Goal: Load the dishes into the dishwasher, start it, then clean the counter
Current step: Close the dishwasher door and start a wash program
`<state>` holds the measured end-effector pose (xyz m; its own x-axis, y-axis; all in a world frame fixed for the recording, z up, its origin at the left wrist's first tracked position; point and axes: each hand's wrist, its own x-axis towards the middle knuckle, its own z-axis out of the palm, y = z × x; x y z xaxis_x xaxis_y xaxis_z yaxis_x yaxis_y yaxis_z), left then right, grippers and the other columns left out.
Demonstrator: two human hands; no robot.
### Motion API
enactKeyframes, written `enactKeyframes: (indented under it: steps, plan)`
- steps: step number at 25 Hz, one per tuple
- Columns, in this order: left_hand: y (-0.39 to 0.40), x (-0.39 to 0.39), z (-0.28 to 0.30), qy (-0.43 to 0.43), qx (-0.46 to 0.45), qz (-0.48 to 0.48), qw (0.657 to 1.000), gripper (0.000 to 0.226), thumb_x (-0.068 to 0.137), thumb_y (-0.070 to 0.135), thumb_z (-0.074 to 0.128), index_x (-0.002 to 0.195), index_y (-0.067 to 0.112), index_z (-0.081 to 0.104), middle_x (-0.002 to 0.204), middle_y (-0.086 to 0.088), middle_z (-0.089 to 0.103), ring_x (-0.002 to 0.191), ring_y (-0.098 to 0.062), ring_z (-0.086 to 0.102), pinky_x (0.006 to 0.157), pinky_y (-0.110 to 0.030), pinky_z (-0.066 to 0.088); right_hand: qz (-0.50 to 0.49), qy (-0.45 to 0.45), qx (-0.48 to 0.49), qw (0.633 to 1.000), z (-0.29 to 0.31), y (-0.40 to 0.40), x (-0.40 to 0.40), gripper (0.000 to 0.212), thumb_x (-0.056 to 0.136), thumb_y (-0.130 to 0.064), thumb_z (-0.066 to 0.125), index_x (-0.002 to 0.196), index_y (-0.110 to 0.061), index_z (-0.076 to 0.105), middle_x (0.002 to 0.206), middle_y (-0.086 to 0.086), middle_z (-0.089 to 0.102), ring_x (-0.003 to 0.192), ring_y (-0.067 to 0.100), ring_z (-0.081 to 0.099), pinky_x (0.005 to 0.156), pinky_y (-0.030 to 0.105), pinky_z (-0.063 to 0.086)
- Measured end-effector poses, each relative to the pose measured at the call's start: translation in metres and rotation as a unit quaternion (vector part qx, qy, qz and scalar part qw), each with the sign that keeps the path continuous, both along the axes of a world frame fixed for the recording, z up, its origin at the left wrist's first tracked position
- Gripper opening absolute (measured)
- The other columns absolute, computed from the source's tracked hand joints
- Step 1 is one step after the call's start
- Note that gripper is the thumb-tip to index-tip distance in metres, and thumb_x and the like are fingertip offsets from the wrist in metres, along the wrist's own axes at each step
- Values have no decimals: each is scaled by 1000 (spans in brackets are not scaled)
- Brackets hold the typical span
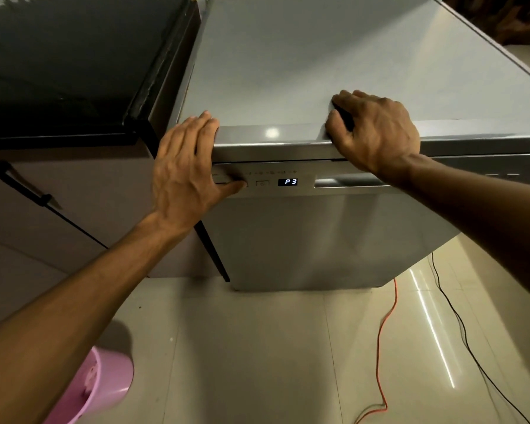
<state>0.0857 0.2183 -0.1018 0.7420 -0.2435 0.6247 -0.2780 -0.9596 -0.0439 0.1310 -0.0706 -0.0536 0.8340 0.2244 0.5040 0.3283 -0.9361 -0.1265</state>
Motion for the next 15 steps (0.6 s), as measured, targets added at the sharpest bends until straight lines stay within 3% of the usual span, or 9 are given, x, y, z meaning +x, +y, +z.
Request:
enactKeyframes:
  steps: [5, 7, 8, 10, 13, 15]
  plan:
    - [-7, -3, 6, 26, -37, 19, 999, 98, 77, 81, 49, 141, 7, 40, 147, -12, 43, 136, -26, 39, 115, -40, 24, 10, 33, 8, 999, 0, -4, -4, 36, 95, -47, 32, 90, -17, 51, 83, 6, 55, 75, 25, 50, 63, 30, 29]
    - [-11, -4, 6, 29, -63, 26, 997, 89, 84, 77, 37, 141, 9, 42, 147, -11, 44, 136, -24, 39, 115, -40, 24, 34, 35, -11, 999, -5, -19, -12, 44, 100, -49, 30, 113, -17, 58, 112, 7, 63, 102, 27, 56, 75, 31, 37]
    - [-13, -5, 6, 29, -74, 28, 996, 84, 88, 74, 33, 140, 10, 42, 146, -10, 44, 136, -24, 39, 114, -39, 23, 41, 44, -22, 998, -7, -31, -17, 52, 100, -52, 28, 128, -18, 55, 133, 6, 58, 121, 26, 52, 91, 32, 40]
    - [-14, -4, 6, 28, -103, 17, 994, 74, 93, 66, 29, 139, 10, 45, 145, -11, 47, 134, -24, 41, 113, -38, 23, 30, 70, -26, 997, -9, -62, -27, 64, 99, -61, 26, 146, -21, 42, 154, 2, 38, 142, 22, 35, 115, 40, 28]
    - [-15, -2, 7, 12, -137, -23, 990, 59, 100, 53, 32, 137, 9, 46, 141, -15, 49, 131, -28, 44, 114, -43, 26, 0, 108, -31, 994, -9, -121, -38, 73, 94, -67, 33, 152, -23, 31, 160, 0, 26, 147, 20, 22, 120, 43, 15]
    - [-14, 1, 1, 16, -160, -35, 986, 51, 101, 51, 34, 139, 18, 44, 143, -12, 47, 133, -26, 42, 114, -48, 28, -8, 130, -51, 990, -8, -164, -45, 81, 89, -69, 43, 154, -24, 23, 161, 1, 21, 149, 21, 17, 121, 44, 11]
